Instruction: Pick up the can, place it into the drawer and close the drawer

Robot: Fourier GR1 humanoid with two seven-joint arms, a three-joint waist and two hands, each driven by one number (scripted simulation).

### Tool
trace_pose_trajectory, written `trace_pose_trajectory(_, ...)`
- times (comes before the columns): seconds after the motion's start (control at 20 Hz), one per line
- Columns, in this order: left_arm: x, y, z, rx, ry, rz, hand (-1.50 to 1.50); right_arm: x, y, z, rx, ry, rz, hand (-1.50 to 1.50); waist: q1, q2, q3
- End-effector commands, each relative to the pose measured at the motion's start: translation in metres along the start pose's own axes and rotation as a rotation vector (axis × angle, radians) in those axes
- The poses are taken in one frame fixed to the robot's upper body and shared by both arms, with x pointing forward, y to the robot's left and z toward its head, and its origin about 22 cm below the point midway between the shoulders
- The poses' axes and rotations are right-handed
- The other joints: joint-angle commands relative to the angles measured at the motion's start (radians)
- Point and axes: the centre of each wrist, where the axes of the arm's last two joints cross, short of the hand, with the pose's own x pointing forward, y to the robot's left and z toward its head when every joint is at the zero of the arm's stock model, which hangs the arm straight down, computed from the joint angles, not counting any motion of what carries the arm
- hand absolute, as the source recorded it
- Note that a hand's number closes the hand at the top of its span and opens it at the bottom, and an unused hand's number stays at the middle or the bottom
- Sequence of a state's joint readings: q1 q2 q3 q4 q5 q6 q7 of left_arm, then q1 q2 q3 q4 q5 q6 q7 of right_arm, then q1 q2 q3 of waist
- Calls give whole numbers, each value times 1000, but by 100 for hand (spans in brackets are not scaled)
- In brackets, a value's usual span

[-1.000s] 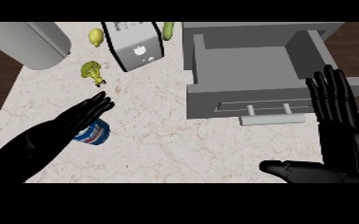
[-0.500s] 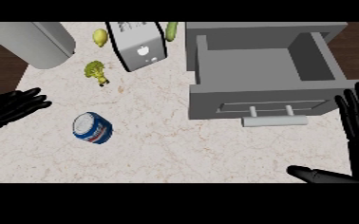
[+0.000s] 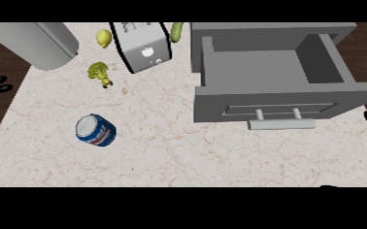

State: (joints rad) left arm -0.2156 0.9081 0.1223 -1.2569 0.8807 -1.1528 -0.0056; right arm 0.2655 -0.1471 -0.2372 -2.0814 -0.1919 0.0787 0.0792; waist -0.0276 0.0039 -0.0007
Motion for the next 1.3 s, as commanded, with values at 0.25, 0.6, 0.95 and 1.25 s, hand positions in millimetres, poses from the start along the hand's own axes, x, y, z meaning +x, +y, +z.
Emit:
trace_pose_trajectory(0.25,-15,17,2,-144,35,159,-150,5,-27,26,7,2,0,-150,-3,-2,1)
trace_pose_trajectory(0.6,-42,12,-19,-201,93,259,-150,9,-38,32,-1,-13,-24,-150,7,-3,1)
trace_pose_trajectory(0.95,-51,3,-68,-176,98,268,-150,33,-73,46,-1,-10,19,-150,14,-5,1)
trace_pose_trajectory(1.25,-69,-12,-76,-169,129,247,-150,27,-71,54,-15,10,9,-150,21,-6,1)
